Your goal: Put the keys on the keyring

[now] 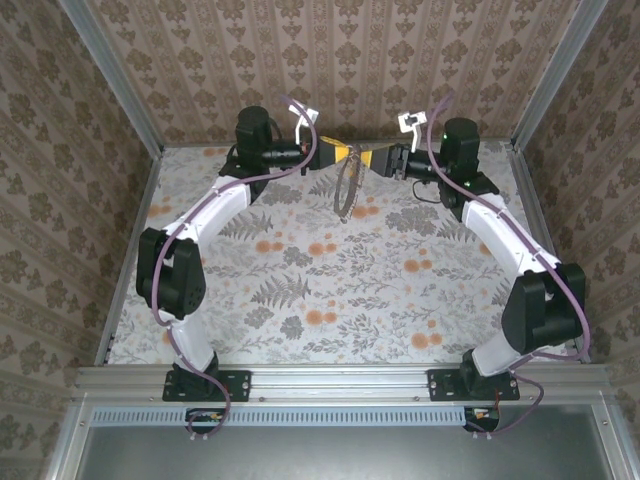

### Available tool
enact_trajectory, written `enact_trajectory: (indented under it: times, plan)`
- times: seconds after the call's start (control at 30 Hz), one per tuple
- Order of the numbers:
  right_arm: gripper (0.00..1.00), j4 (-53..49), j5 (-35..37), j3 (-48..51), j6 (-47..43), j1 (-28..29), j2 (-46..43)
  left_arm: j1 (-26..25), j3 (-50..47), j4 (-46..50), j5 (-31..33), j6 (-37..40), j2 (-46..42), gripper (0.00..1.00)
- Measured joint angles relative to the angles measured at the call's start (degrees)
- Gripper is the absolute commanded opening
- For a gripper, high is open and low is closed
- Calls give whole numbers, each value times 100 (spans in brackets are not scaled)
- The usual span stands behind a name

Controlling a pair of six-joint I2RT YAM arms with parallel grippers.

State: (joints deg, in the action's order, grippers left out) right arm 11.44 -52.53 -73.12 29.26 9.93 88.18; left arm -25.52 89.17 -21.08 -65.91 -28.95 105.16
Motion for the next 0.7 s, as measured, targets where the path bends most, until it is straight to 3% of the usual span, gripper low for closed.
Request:
enact_trajectory:
  times: [0.33,0.7]
  plan:
    - [49,885,313,452,487,79,-96,0,-20,2,249,-153,0,0]
    - [42,940,332,343,542,315,-42,0,-20,2,295,-155,0,0]
